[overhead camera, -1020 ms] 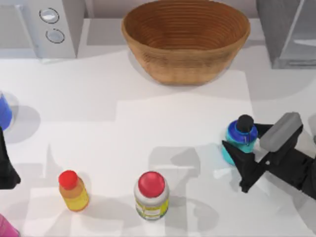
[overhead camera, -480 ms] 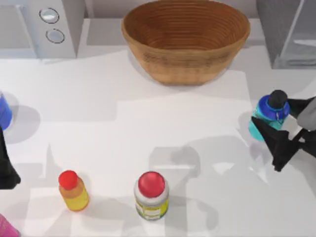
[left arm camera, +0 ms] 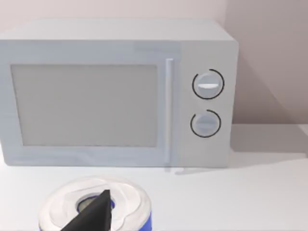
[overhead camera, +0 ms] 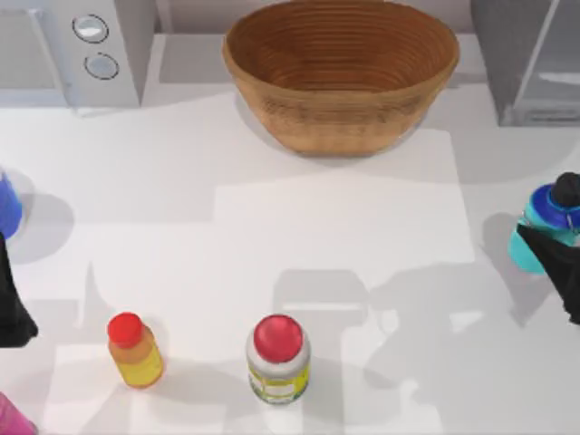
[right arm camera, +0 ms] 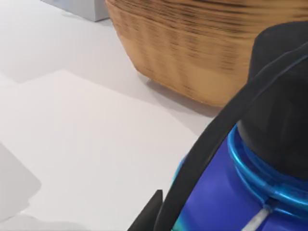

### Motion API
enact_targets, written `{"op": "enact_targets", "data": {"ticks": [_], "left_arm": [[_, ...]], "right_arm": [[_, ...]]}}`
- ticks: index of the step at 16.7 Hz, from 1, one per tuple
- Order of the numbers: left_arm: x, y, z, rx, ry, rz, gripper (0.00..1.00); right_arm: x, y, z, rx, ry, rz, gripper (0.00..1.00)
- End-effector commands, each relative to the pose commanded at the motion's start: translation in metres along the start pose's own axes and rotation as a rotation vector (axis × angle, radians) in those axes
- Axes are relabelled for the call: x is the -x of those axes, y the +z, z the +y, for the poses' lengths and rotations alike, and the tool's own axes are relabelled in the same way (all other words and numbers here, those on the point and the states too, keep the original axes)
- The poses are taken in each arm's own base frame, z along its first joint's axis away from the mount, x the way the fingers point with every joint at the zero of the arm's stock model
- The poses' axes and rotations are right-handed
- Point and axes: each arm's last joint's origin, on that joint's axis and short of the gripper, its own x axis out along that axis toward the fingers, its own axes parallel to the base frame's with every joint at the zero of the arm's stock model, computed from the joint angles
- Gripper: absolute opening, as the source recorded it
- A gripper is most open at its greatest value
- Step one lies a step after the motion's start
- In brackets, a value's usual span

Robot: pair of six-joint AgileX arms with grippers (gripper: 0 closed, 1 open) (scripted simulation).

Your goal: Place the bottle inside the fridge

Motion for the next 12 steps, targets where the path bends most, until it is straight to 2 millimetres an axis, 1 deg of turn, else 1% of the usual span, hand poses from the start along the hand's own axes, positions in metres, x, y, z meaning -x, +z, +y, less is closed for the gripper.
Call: {"op": "enact_targets", "data": {"ticks": [4, 7, 9, 12], "left_arm": [[0.000, 0.000, 0.000, 0.000, 0.000, 0.000, 1.00], [0.000, 0.000, 0.000, 0.000, 0.000, 0.000, 1.00], [0.000, 0.000, 0.000, 0.000, 0.000, 0.000, 1.00], [0.000, 0.000, 0.000, 0.000, 0.000, 0.000, 1.00]], "right_arm": [[0.002, -0.002, 0.000, -0.017, 0.004, 0.010, 0.01], [0.001, 0.000, 0.000, -0.008, 0.003, 0.003, 0.01], [0.001, 0.013, 0.000, 0.028, -0.014, -0.024, 0.01], [0.006, 0.043, 0.003, 0.090, -0.073, -0.082, 0.01]]}}
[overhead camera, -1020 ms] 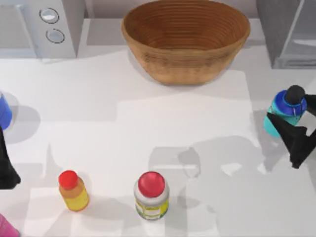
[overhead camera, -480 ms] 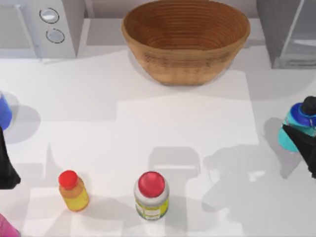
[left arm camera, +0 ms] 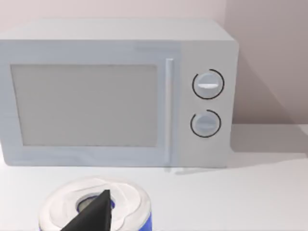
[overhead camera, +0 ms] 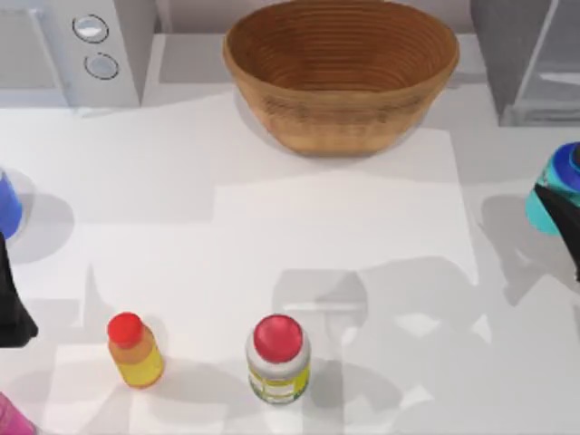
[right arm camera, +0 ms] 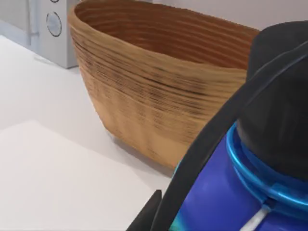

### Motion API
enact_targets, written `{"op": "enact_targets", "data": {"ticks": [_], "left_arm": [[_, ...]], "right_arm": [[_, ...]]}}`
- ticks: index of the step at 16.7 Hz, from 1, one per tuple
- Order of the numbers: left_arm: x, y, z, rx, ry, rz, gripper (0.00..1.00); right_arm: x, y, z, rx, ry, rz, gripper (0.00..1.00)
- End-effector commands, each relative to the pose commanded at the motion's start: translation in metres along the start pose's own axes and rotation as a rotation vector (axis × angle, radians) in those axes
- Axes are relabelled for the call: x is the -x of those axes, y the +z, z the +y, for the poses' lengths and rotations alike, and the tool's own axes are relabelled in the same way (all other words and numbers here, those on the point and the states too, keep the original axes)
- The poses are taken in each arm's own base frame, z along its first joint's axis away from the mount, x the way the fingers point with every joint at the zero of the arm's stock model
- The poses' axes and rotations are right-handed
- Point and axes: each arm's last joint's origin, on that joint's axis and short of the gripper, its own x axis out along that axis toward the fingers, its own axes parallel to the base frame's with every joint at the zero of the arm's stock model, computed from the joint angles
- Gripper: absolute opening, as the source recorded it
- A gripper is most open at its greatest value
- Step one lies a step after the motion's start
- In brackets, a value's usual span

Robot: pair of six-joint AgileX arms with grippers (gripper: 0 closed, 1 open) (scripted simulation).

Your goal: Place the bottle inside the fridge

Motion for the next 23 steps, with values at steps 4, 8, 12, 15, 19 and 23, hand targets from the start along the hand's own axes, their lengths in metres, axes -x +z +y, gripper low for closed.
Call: {"op": "enact_targets", "data": {"ticks": [4, 8, 12, 15, 19, 23], "left_arm": [[0.000, 0.000, 0.000, 0.000, 0.000, 0.000, 1.00], [0.000, 0.000, 0.000, 0.000, 0.000, 0.000, 1.00], [0.000, 0.000, 0.000, 0.000, 0.000, 0.000, 1.00], [0.000, 0.000, 0.000, 0.000, 0.000, 0.000, 1.00], [0.000, 0.000, 0.000, 0.000, 0.000, 0.000, 1.00], [0.000, 0.000, 0.000, 0.000, 0.000, 0.000, 1.00]], "right_arm": [[0.023, 0.051, 0.013, 0.062, -0.146, -0.089, 0.01], [0.062, 0.079, 0.045, 0.059, -0.329, -0.161, 0.01], [0.091, 0.064, 0.073, -0.018, -0.508, -0.161, 0.01], [0.099, 0.039, 0.084, -0.093, -0.618, -0.111, 0.01], [0.102, 0.016, 0.088, -0.148, -0.703, -0.058, 0.01], [0.102, 0.015, 0.088, -0.150, -0.706, -0.056, 0.01]]}}
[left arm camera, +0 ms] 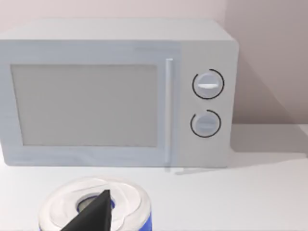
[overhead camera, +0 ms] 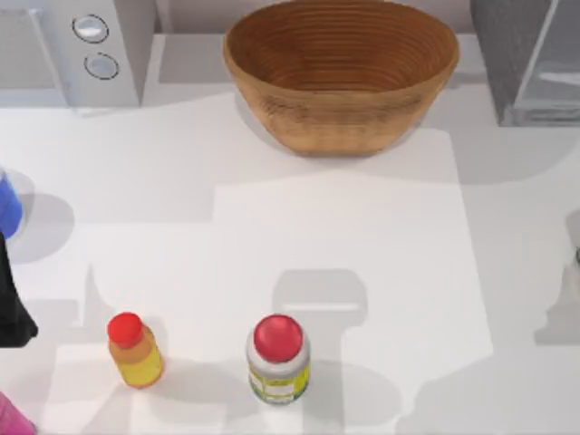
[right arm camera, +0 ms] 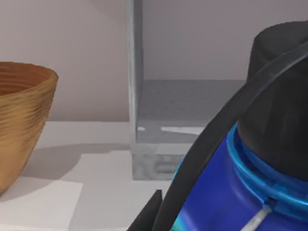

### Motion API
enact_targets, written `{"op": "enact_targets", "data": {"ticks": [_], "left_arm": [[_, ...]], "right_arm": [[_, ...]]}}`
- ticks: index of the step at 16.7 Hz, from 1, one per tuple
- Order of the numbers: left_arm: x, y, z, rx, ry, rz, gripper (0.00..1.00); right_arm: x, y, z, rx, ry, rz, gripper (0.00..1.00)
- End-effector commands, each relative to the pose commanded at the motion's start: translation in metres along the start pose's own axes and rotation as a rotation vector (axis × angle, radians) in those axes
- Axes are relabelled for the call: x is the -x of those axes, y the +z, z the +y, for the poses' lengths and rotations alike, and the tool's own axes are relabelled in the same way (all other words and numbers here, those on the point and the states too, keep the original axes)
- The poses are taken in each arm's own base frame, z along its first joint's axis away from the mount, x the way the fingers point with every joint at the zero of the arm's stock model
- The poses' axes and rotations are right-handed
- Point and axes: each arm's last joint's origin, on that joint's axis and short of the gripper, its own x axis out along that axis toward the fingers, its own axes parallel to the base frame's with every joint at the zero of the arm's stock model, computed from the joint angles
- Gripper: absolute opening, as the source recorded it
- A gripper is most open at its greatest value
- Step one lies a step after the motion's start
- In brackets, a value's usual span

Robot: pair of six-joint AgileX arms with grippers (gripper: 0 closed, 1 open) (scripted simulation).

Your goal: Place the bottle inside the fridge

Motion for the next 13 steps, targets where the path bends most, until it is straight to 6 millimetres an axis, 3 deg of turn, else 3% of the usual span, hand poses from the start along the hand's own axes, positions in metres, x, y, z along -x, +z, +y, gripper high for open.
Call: {"op": "enact_targets", "data": {"ticks": [4, 8, 11, 13], "left_arm": [[0.000, 0.000, 0.000, 0.000, 0.000, 0.000, 1.00], [0.000, 0.000, 0.000, 0.000, 0.000, 0.000, 1.00], [0.000, 0.000, 0.000, 0.000, 0.000, 0.000, 1.00], [0.000, 0.000, 0.000, 0.000, 0.000, 0.000, 1.00]], "right_arm": [[-0.001, 0.009, 0.000, 0.000, 0.015, -0.020, 0.01], [-0.009, 0.055, 0.002, 0.010, 0.077, -0.123, 0.01], [-0.033, 0.097, 0.002, 0.024, 0.126, -0.188, 0.01], [-0.064, 0.117, 0.000, 0.032, 0.150, -0.195, 0.01]]}}
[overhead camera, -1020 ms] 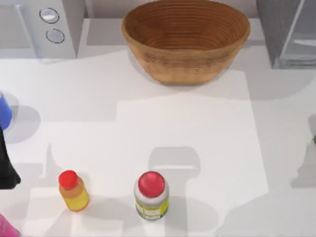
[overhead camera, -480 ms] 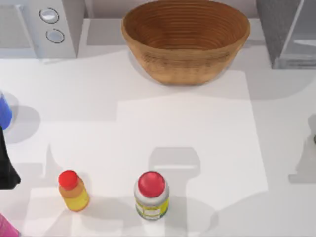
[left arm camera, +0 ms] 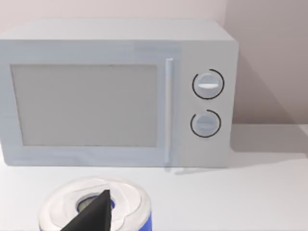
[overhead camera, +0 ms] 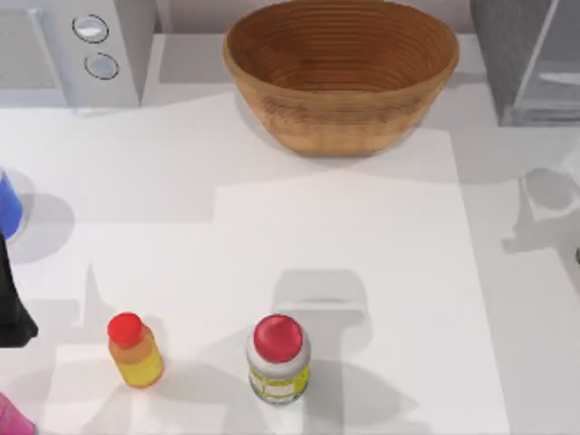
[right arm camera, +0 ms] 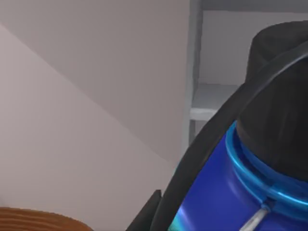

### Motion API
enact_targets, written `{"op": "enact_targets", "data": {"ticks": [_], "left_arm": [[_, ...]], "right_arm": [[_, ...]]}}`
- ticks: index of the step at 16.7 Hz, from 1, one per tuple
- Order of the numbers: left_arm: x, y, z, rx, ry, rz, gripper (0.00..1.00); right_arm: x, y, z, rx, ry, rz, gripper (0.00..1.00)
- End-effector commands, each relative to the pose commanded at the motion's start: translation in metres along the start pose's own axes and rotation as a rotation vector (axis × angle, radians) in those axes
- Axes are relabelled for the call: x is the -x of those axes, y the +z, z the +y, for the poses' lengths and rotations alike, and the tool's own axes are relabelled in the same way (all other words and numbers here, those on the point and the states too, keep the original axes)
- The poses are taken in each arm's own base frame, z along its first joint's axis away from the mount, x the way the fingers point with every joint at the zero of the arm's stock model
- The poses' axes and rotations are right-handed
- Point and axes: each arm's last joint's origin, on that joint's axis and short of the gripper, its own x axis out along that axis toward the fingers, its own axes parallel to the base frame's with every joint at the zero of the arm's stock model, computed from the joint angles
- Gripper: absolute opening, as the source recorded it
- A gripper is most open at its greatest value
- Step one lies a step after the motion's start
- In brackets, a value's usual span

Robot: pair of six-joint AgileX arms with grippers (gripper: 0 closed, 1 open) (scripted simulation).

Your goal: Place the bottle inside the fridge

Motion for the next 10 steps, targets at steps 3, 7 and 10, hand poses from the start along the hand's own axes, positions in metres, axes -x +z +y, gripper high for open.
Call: {"op": "enact_targets", "data": {"ticks": [3, 7, 10], "left_arm": [[0.000, 0.000, 0.000, 0.000, 0.000, 0.000, 1.00], [0.000, 0.000, 0.000, 0.000, 0.000, 0.000, 1.00], [0.000, 0.000, 0.000, 0.000, 0.000, 0.000, 1.00]], "right_arm": [[-0.065, -0.012, -0.019, -0.006, 0.014, 0.056, 0.01], [-0.139, -0.080, -0.057, -0.029, -0.015, 0.165, 0.01], [-0.168, -0.133, -0.087, -0.038, -0.063, 0.204, 0.01]]}}
